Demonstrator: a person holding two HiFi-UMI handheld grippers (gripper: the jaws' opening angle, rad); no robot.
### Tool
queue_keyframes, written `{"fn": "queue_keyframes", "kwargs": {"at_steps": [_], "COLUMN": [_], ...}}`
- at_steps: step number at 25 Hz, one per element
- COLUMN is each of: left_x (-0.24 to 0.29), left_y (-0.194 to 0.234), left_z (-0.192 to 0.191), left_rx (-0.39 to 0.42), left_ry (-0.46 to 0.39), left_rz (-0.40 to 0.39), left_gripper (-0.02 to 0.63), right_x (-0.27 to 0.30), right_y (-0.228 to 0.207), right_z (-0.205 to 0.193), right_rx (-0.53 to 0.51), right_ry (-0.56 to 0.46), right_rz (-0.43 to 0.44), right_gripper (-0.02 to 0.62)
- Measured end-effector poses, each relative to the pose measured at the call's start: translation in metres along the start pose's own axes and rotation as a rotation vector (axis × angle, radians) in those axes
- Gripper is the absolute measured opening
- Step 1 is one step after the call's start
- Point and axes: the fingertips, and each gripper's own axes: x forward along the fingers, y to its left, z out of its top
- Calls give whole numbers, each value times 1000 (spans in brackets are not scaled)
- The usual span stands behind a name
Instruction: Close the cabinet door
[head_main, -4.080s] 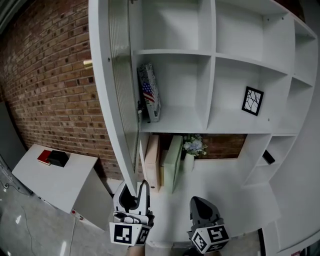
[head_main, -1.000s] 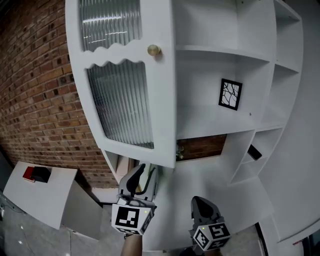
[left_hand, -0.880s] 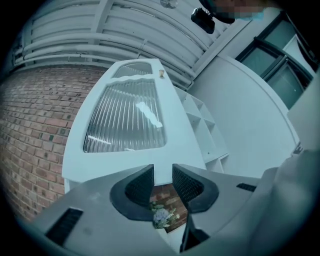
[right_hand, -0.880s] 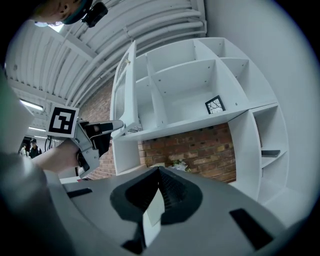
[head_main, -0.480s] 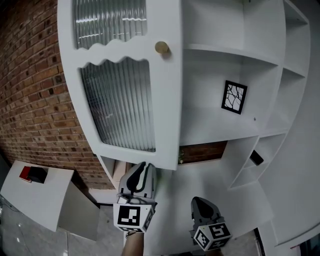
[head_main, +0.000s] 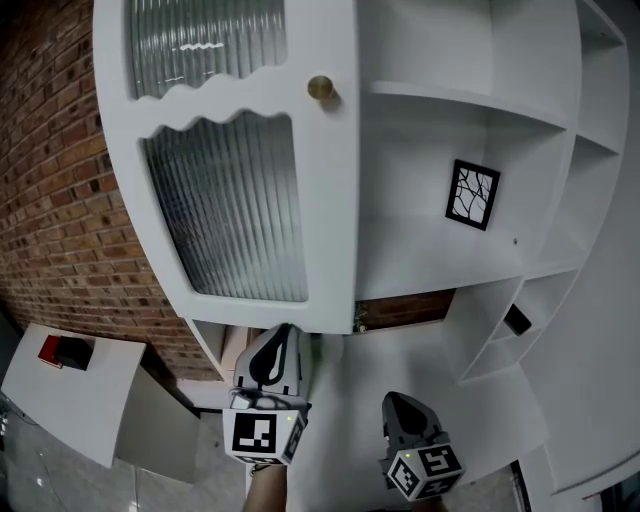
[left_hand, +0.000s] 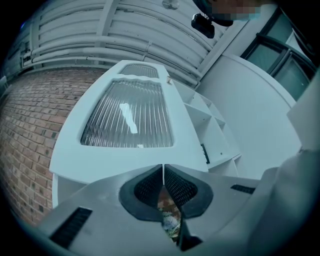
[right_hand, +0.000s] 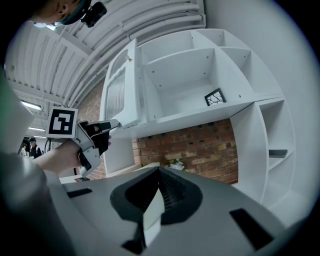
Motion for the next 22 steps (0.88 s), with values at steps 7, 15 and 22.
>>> {"fn": "queue_keyframes", "kwargs": {"at_steps": [7, 15, 22], "left_x": [10, 17, 21], "left_y": [6, 11, 10], "left_z": [-3, -6, -7], "left_rx": [-8, -15, -9], "left_ry": [-8, -12, -2], "left_rz": [16, 33, 26], "left_gripper": [17, 14, 14], "right_x": [7, 9, 5], "right_y": [-10, -20, -25], "right_z": [0, 2, 0], "right_rx": [2, 3, 4], "right_ry": [1, -2, 0], "right_rz": [-6, -21, -32], "right_gripper": [2, 2, 2]}}
